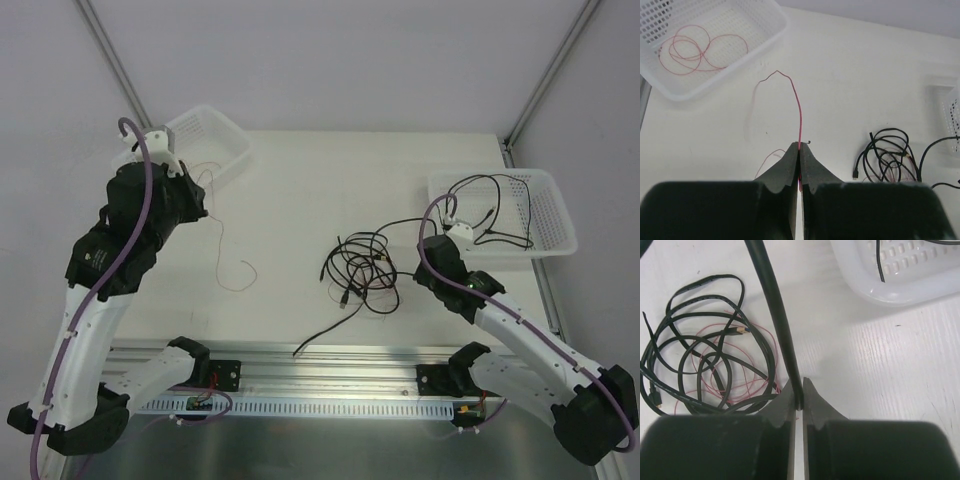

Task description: Untangle the cables

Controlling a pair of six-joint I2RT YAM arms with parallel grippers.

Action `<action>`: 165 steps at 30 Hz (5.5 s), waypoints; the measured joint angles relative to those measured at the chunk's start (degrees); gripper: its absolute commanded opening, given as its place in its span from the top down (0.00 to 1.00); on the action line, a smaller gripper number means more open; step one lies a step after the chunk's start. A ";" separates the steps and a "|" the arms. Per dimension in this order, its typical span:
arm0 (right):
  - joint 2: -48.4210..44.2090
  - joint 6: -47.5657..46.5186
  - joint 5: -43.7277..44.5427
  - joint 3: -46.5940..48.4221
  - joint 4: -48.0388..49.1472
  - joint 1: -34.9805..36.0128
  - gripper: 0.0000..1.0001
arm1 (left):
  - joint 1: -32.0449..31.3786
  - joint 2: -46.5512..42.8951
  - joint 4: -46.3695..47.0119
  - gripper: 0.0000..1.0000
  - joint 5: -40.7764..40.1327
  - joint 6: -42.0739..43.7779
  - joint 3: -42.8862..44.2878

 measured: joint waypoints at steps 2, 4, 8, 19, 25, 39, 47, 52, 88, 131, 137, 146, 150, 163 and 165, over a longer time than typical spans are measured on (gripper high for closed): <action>-0.39 -0.61 -0.15 -0.39 -0.50 -0.17 0.93 | 0.09 0.92 -0.55 1.00 -0.44 0.55 3.45; -0.20 -1.16 -1.07 -0.52 -0.63 -0.20 0.90 | 0.09 1.79 -0.76 1.00 -0.42 0.72 5.90; 0.76 -2.05 -3.93 -0.83 0.04 -0.20 0.77 | 0.09 3.28 -0.90 1.00 -0.35 0.79 6.03; 1.29 -6.64 -11.85 -1.36 0.24 0.87 0.26 | 0.09 11.23 0.42 1.00 1.33 0.74 -0.79; -5.60 -9.79 -13.99 -0.07 -3.87 3.32 0.13 | 0.09 14.60 0.33 1.00 1.14 1.62 7.58; -14.23 -13.77 -14.36 5.73 -12.46 3.65 0.03 | 2.73 28.48 7.63 1.00 -1.60 13.51 46.29; -13.44 -14.51 -17.14 5.73 -13.16 3.63 0.03 | 11.10 39.43 19.50 1.00 -2.93 24.17 52.06; -11.61 -15.89 -19.41 5.73 -13.22 3.63 0.03 | 19.39 45.38 26.18 1.00 -0.09 25.16 49.94; 0.63 -11.37 -18.05 8.11 -11.80 3.69 0.01 | 14.21 25.09 30.60 0.01 19.26 -2.08 -11.72; 21.16 -19.58 -23.63 46.60 -3.45 5.25 0.99 | -26.97 -2.43 34.27 0.07 4.90 -27.93 -47.52; 16.59 -19.50 -22.16 46.34 -2.16 5.84 0.97 | -26.95 -7.80 34.03 0.07 3.41 -25.22 -47.89; 21.81 -13.40 -14.51 32.04 1.03 5.84 0.89 | -26.95 -7.56 33.94 0.08 3.10 -25.49 -49.27; 29.03 -12.02 -16.28 30.93 0.94 5.88 0.55 | -26.95 -7.56 33.86 0.08 3.08 -26.32 -50.58; 25.11 -16.63 -19.63 31.52 -5.31 8.48 0.36 | -26.95 0.85 33.59 0.09 5.66 -26.29 -49.35; 19.71 -17.07 -19.76 27.41 -5.29 7.98 0.37 | -26.95 4.15 33.70 0.11 6.84 -26.23 -48.02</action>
